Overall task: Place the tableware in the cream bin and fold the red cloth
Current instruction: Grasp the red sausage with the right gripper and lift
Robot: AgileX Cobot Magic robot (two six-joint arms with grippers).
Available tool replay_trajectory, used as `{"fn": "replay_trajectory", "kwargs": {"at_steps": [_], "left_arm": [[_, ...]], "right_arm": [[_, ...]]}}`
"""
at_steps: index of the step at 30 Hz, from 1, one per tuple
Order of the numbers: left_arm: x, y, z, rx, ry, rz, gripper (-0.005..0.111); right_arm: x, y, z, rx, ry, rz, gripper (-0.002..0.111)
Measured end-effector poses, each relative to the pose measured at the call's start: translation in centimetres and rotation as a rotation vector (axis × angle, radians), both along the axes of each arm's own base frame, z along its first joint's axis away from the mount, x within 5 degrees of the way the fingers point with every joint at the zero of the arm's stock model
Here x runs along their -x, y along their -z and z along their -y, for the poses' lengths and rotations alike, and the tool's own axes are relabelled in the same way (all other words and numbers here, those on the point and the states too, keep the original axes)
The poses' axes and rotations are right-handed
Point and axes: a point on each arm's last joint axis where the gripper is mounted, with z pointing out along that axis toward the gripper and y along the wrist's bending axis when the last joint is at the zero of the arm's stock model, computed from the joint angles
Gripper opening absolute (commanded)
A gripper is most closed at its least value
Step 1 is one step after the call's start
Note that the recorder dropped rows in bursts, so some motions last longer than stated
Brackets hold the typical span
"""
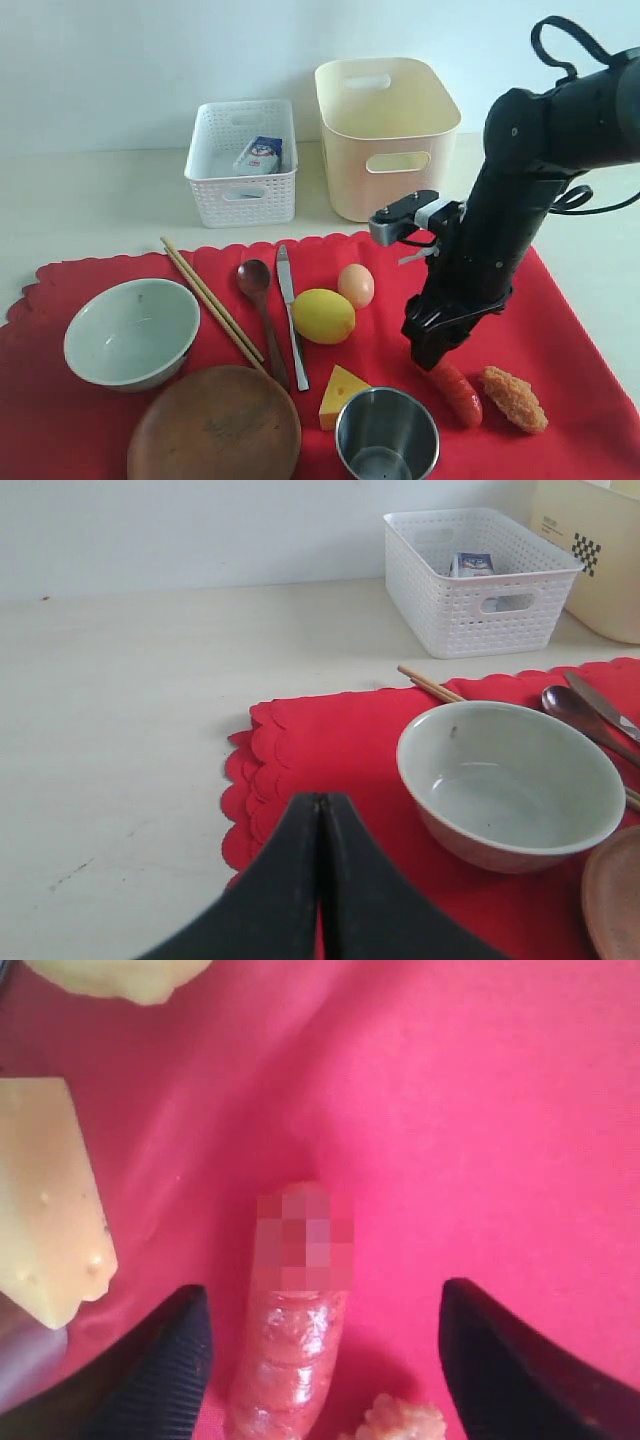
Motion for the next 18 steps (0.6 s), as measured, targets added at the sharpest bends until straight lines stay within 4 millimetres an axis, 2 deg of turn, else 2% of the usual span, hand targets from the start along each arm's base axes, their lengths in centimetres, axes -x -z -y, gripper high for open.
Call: {"fn": "replay_trajectory", "kwargs": {"at_steps": [8, 13, 16, 18], "left_arm": [[0.0, 0.0, 0.0, 0.000, 0.000, 0.000, 0.000], [0.0, 0.0, 0.0, 0.000, 0.000, 0.000, 0.000], [0.0, 0.0, 0.0, 0.000, 0.000, 0.000, 0.000], [0.0, 0.0, 0.0, 0.000, 0.000, 0.000, 0.000]], "right_arm": [[0.4, 0.5, -0.6, 0.025, -0.039, -0.006, 0.062], [0.1, 1.5, -0.7, 0.035, -0.017, -0.011, 0.061], [0.0, 2.5, -0.7, 0.048, -0.003, -0.035, 0.047], [0.0, 2.9, -0.6, 0.062, -0.010, -0.037, 0.030]]}}
